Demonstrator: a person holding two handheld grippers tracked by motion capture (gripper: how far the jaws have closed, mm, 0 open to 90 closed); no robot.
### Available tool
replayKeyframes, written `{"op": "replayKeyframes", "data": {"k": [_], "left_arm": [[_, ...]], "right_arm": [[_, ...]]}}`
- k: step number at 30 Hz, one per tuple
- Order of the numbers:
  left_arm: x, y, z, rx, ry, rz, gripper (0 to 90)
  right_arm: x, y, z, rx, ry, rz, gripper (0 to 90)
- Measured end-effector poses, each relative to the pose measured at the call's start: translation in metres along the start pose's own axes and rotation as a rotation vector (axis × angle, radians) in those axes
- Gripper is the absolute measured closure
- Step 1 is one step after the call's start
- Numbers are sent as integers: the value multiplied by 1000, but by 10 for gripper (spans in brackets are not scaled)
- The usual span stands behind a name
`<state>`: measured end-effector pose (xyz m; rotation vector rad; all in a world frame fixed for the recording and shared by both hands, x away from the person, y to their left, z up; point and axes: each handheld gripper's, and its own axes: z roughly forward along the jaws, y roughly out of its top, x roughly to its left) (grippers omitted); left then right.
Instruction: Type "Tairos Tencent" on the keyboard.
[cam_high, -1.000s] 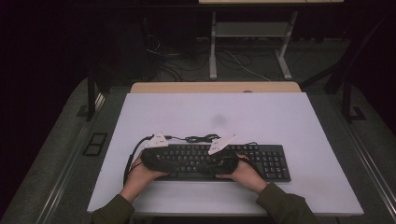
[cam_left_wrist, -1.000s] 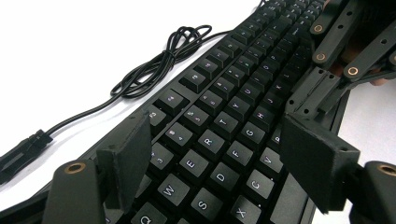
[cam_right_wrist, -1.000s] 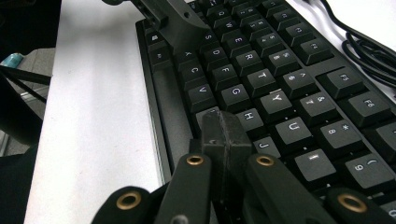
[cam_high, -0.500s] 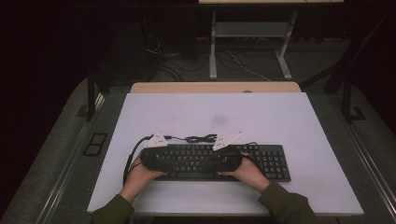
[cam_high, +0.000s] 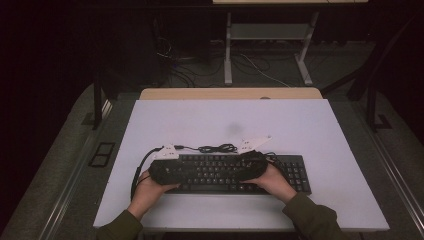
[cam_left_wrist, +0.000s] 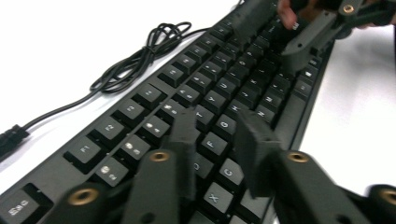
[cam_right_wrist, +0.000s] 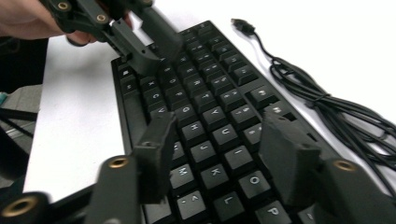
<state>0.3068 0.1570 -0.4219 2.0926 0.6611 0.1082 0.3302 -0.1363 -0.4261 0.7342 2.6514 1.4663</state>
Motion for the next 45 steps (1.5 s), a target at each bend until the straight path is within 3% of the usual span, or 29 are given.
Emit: {"op": "replayKeyframes", "data": {"k": [6,13,31,45], "left_arm": [[-1,-2,1,26,-44,-2,892],[-1,-4,4,50,-65,7,894],[-1,-7,15,121,-67,44,895],[-2,-4,12,106,-57,50,895]], "right_arm": [[-5,-1,-3,-15,-23,23,310],[-7,-2,-6,-27,-31,30,290],[-6,-2,-5,-28,-35,32,274],[-6,-1,-7,-37,-40,31,273]]}}
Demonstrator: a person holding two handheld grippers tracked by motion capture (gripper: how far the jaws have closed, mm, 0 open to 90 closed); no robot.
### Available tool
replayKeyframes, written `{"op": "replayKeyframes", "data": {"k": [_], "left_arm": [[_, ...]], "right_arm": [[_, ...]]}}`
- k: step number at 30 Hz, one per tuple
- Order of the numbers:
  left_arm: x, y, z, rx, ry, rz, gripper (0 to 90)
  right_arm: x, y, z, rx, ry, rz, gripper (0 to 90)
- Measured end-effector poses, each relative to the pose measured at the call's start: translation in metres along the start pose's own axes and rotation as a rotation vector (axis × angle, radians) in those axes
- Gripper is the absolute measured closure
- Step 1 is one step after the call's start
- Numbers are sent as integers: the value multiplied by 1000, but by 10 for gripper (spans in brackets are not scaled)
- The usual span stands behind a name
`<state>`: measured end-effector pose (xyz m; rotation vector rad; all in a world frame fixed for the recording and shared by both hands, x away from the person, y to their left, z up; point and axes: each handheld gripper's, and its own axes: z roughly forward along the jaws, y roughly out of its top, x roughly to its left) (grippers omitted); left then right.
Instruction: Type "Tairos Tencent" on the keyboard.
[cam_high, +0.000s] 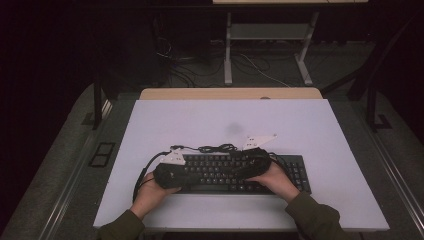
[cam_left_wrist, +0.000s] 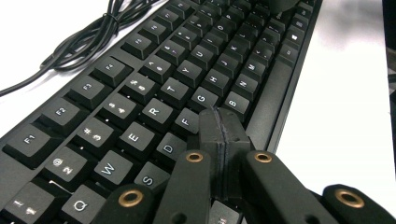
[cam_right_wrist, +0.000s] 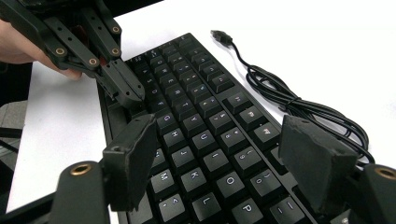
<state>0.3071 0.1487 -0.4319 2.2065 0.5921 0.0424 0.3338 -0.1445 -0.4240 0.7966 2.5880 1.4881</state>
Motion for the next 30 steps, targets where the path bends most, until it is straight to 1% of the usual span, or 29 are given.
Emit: {"op": "replayKeyframes", "data": {"k": [5,9,13,14,18,21,25,29,30], "left_arm": [[1,1,-3,-12,8,-3,895],[5,4,-5,-24,28,3,895],[10,4,-6,-32,45,-15,896],[11,4,-6,-29,47,-10,896],[14,6,-7,-37,58,-16,896],[18,6,-6,-35,68,-15,895],[22,6,-4,-36,75,-24,896],[24,6,0,-23,81,-15,896],[24,6,1,-21,84,-19,896]], "right_arm": [[0,0,0,1,0,-2,273],[0,0,1,2,1,-5,273],[0,0,1,3,-1,-5,273],[0,0,1,3,-1,-4,274],[1,0,1,4,-1,-6,273],[1,0,1,4,-1,-5,274],[1,0,1,4,-2,-5,273],[1,0,2,3,-2,-4,274],[1,0,2,4,-1,-5,273]]}}
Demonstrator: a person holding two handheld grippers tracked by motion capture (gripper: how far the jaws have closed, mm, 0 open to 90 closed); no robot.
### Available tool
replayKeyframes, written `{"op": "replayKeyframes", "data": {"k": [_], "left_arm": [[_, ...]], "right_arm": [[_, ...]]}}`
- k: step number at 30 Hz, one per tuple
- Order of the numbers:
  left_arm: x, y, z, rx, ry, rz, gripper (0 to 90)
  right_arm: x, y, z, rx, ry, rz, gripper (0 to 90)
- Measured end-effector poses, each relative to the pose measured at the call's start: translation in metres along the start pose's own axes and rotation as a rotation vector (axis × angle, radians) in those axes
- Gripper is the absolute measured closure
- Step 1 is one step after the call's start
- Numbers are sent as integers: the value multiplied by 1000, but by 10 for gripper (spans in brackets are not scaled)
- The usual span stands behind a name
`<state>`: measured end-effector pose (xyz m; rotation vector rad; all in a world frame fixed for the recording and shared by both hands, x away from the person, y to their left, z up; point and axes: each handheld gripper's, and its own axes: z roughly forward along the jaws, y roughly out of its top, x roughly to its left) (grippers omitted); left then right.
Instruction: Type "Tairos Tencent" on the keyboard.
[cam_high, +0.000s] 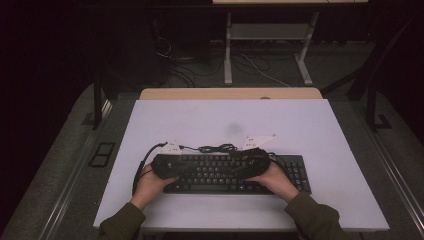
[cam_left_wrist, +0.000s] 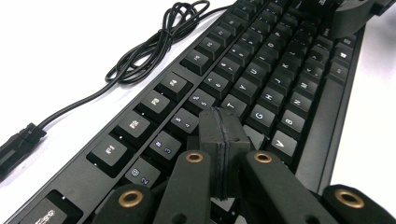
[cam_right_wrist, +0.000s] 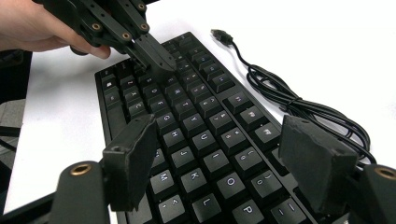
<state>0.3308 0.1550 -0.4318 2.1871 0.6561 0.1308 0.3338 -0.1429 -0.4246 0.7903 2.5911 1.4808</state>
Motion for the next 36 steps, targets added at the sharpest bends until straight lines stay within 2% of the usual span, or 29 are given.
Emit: {"op": "replayKeyframes", "data": {"k": [2,5,7,15,25,31,36], "left_arm": [[1,0,2,7,2,12,895],[2,-2,3,14,8,8,896],[3,-3,4,1,-2,-2,896],[2,-1,0,-3,6,8,896],[-2,1,-7,-42,4,-20,891],[-3,-1,-11,-53,24,-27,746],[-3,-3,-13,-54,44,-34,568]], "right_arm": [[0,0,0,1,0,-1,274],[0,0,0,1,0,-1,274],[0,0,0,1,0,0,273],[1,1,0,-4,2,-1,274],[4,1,1,0,11,-1,319],[6,1,4,9,26,-3,383],[9,1,6,18,47,-9,483]]}}
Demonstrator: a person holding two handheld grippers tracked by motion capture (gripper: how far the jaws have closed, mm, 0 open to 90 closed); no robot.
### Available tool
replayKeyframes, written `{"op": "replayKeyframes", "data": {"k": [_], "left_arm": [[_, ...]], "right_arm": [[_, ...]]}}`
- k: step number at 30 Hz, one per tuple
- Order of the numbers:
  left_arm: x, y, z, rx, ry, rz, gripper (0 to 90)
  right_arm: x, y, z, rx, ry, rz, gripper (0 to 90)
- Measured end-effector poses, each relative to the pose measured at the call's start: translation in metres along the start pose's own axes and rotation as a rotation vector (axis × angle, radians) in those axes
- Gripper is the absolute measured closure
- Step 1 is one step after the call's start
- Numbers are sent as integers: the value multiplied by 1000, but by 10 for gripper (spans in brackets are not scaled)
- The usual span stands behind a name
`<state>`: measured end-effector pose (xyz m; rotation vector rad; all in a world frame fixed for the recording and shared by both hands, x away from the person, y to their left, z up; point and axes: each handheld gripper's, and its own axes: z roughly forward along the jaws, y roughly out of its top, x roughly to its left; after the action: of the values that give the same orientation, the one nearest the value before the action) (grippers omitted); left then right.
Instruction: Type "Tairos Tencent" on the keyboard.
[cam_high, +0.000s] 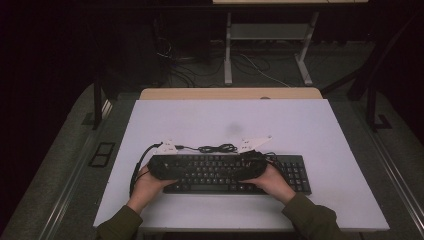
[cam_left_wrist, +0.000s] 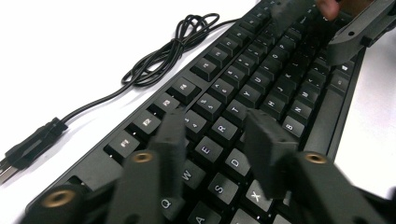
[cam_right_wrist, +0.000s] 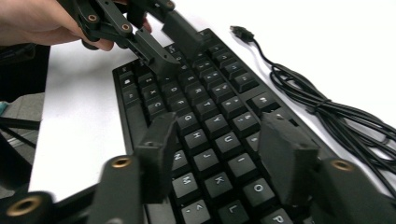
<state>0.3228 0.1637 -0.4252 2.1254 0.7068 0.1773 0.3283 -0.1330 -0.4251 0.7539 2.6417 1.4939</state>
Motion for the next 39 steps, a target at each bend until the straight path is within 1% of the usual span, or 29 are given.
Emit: {"op": "replayKeyframes", "data": {"k": [2,4,6,10,12,13,17,26,33,35,37,39], "left_arm": [[0,-1,0,-4,4,-10,492],[0,-1,-1,-8,11,-12,429],[1,-2,-1,-10,21,-8,385],[2,-2,-2,-12,35,-8,268],[2,-3,-1,-14,39,-10,238],[2,-3,-1,-15,40,-11,224],[2,-3,-1,-22,41,-14,198],[3,-4,-1,-26,43,-12,191],[3,-3,-1,-29,44,-11,191],[2,-3,-2,-31,45,-15,191],[2,-3,-2,-32,45,-16,191],[2,-3,-2,-32,44,-14,190]], "right_arm": [[1,0,1,1,8,-1,531],[3,0,2,4,13,-7,589],[4,0,2,4,20,-9,641],[6,0,4,15,30,-18,728],[7,-1,5,24,38,-27,768],[8,-1,6,28,41,-23,793],[12,-1,9,40,49,-37,891],[18,-3,20,80,67,-59,892],[20,-6,27,115,52,-65,892],[20,-7,28,117,53,-62,893],[21,-6,29,136,40,-73,893],[20,-7,30,133,43,-69,893]]}}
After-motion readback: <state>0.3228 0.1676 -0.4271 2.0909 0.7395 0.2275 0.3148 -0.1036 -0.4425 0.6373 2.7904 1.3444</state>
